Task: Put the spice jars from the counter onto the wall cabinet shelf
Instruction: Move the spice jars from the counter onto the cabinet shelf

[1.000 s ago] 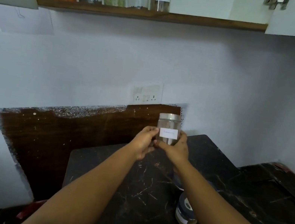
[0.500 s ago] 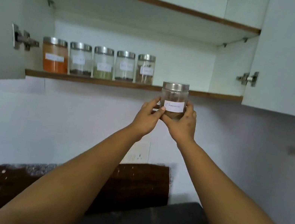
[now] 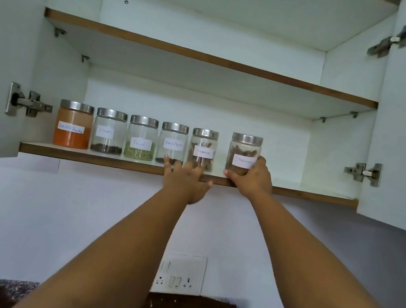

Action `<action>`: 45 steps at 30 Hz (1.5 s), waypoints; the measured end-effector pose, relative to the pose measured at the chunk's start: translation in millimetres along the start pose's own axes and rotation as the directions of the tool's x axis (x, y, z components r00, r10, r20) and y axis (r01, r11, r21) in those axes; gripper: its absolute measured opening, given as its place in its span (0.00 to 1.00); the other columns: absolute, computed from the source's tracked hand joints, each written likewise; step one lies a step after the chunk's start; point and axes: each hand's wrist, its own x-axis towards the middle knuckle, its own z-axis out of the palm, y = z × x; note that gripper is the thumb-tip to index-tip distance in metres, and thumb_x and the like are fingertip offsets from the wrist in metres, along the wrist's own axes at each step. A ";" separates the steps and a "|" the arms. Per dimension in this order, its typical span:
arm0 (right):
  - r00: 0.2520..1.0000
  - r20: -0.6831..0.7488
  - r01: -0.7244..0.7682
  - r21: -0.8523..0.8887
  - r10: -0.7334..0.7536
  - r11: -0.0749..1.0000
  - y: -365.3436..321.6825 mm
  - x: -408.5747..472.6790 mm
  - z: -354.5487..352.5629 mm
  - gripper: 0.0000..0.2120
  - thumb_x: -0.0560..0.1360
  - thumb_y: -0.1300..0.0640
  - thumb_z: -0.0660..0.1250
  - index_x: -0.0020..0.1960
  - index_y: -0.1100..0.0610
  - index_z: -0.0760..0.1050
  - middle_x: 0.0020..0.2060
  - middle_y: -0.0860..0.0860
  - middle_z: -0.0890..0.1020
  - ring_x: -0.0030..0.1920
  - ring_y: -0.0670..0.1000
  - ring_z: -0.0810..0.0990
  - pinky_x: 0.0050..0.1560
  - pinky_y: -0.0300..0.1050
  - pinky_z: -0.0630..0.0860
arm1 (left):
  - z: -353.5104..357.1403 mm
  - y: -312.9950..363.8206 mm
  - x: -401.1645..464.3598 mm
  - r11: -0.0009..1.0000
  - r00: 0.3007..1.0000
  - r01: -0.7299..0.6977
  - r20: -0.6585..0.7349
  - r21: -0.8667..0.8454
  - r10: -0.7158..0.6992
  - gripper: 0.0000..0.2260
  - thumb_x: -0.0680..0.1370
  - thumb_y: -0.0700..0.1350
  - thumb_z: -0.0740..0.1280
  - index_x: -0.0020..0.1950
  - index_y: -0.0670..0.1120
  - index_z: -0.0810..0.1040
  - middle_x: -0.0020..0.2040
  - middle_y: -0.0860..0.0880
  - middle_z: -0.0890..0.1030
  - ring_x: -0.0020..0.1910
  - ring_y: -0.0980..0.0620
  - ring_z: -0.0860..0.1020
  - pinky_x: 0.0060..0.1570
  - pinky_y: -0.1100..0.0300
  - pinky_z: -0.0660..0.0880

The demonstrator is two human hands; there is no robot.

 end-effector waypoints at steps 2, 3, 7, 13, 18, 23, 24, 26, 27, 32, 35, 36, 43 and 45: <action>0.993 0.088 -0.067 -0.121 0.078 0.990 -0.1 18.3 5.2 0.40 0.64 0.44 0.78 0.66 0.60 0.63 0.61 0.56 0.75 0.60 0.58 0.76 0.54 0.50 0.74 | 3.9 -0.5 7.1 0.996 0.995 0.019 0.096 0.087 -0.027 0.32 0.79 0.66 0.52 0.78 0.53 0.52 0.78 0.43 0.54 0.77 0.37 0.51 0.70 0.33 0.35; 0.985 0.130 -0.093 -0.170 0.116 0.981 -1.9 27.8 6.7 0.41 0.65 0.45 0.78 0.67 0.61 0.61 0.61 0.56 0.75 0.61 0.58 0.76 0.55 0.50 0.74 | 3.2 -0.3 10.7 0.995 0.991 0.019 0.128 0.095 -0.031 0.33 0.78 0.66 0.54 0.79 0.53 0.51 0.78 0.42 0.53 0.77 0.37 0.50 0.70 0.32 0.34; 0.947 0.269 -0.100 -0.280 0.178 0.955 -5.3 62.9 13.1 0.48 0.62 0.43 0.80 0.70 0.64 0.60 0.65 0.56 0.73 0.64 0.57 0.74 0.60 0.49 0.74 | -0.6 -2.2 19.0 0.998 0.978 0.022 0.206 0.056 -0.033 0.38 0.74 0.63 0.65 0.78 0.55 0.50 0.78 0.43 0.51 0.77 0.37 0.48 0.71 0.34 0.36; 0.946 0.270 -0.101 -0.276 0.178 0.956 4.8 77.5 34.3 0.48 0.60 0.39 0.79 0.69 0.62 0.63 0.63 0.56 0.75 0.62 0.57 0.76 0.57 0.49 0.74 | 1.4 -2.0 20.5 0.999 0.982 0.015 0.185 0.048 -0.024 0.41 0.72 0.62 0.69 0.77 0.54 0.52 0.76 0.43 0.52 0.77 0.37 0.48 0.71 0.34 0.35; 0.945 0.286 -0.069 -0.308 0.162 0.949 5.2 73.7 34.2 0.50 0.62 0.37 0.77 0.71 0.63 0.60 0.66 0.57 0.72 0.64 0.58 0.74 0.59 0.51 0.73 | 1.6 -2.3 16.8 0.998 0.982 0.019 0.188 0.053 -0.029 0.41 0.71 0.62 0.69 0.77 0.54 0.52 0.76 0.43 0.53 0.76 0.38 0.49 0.72 0.34 0.37; 0.946 0.286 -0.054 -0.324 0.152 0.945 7.2 69.2 33.3 0.50 0.64 0.36 0.75 0.71 0.64 0.58 0.66 0.57 0.71 0.65 0.58 0.73 0.59 0.51 0.72 | 2.5 -3.0 15.2 0.999 0.985 0.013 0.174 0.047 -0.021 0.41 0.71 0.62 0.69 0.77 0.54 0.52 0.75 0.43 0.55 0.76 0.38 0.50 0.72 0.35 0.38; 0.946 0.287 -0.052 -0.328 0.151 0.943 6.7 68.4 32.9 0.50 0.64 0.35 0.74 0.72 0.64 0.58 0.66 0.57 0.71 0.65 0.58 0.73 0.59 0.51 0.72 | 2.4 -2.9 14.9 0.999 0.984 0.013 0.174 0.045 -0.021 0.41 0.71 0.62 0.69 0.77 0.54 0.52 0.75 0.43 0.55 0.76 0.38 0.50 0.72 0.35 0.38; 0.946 0.284 -0.054 -0.333 0.155 0.941 6.7 67.6 32.9 0.50 0.65 0.35 0.74 0.72 0.63 0.57 0.66 0.56 0.71 0.65 0.58 0.73 0.59 0.51 0.72 | 2.2 -3.0 15.2 0.999 0.985 0.013 0.173 0.043 -0.021 0.42 0.70 0.63 0.70 0.77 0.54 0.52 0.75 0.43 0.55 0.76 0.38 0.51 0.72 0.35 0.39; 0.947 0.282 -0.056 -0.334 0.156 0.941 6.9 67.1 32.8 0.49 0.64 0.35 0.74 0.72 0.63 0.58 0.66 0.56 0.71 0.65 0.58 0.73 0.59 0.52 0.72 | 1.9 -2.9 15.5 0.999 0.985 0.012 0.172 0.041 -0.019 0.42 0.70 0.63 0.70 0.77 0.54 0.53 0.75 0.43 0.55 0.76 0.38 0.51 0.73 0.35 0.39; 0.945 0.283 -0.064 -0.326 0.162 0.943 6.9 66.5 32.6 0.50 0.63 0.34 0.74 0.71 0.62 0.59 0.65 0.56 0.73 0.64 0.58 0.74 0.60 0.52 0.73 | 1.6 -2.8 15.2 0.999 0.985 0.004 0.175 0.046 -0.012 0.43 0.69 0.64 0.70 0.77 0.54 0.52 0.75 0.43 0.55 0.76 0.38 0.51 0.73 0.35 0.39; 0.947 0.279 -0.060 -0.340 0.161 0.938 6.3 64.8 32.1 0.50 0.62 0.33 0.74 0.71 0.62 0.59 0.65 0.56 0.73 0.64 0.58 0.74 0.59 0.53 0.73 | 2.8 -3.7 15.6 0.999 0.986 0.000 0.168 0.048 -0.008 0.44 0.69 0.64 0.71 0.77 0.54 0.53 0.75 0.43 0.55 0.76 0.38 0.51 0.73 0.35 0.39; 0.947 0.277 -0.062 -0.337 0.162 0.939 6.4 64.6 32.3 0.50 0.62 0.33 0.74 0.71 0.62 0.59 0.65 0.56 0.73 0.64 0.58 0.74 0.59 0.53 0.73 | 2.7 -3.9 15.9 0.999 0.986 0.001 0.168 0.045 -0.009 0.44 0.69 0.64 0.71 0.77 0.54 0.52 0.75 0.43 0.55 0.76 0.38 0.50 0.73 0.35 0.39; 0.934 0.317 -0.109 -0.192 0.167 0.975 5.7 59.1 25.7 0.64 0.59 0.36 0.78 0.77 0.61 0.42 0.70 0.57 0.69 0.69 0.59 0.70 0.65 0.55 0.69 | 0.6 -3.8 16.9 1.000 0.982 0.003 0.190 0.031 -0.009 0.45 0.68 0.66 0.71 0.77 0.54 0.53 0.74 0.44 0.55 0.76 0.38 0.51 0.73 0.35 0.40; 0.935 0.314 -0.106 -0.202 0.167 0.974 6.5 52.9 22.7 0.67 0.61 0.32 0.74 0.77 0.59 0.34 0.74 0.58 0.63 0.72 0.60 0.66 0.68 0.55 0.67 | -0.8 -4.1 15.3 1.000 0.979 0.001 0.203 0.028 -0.006 0.46 0.67 0.67 0.71 0.77 0.54 0.53 0.75 0.44 0.55 0.76 0.38 0.51 0.73 0.35 0.41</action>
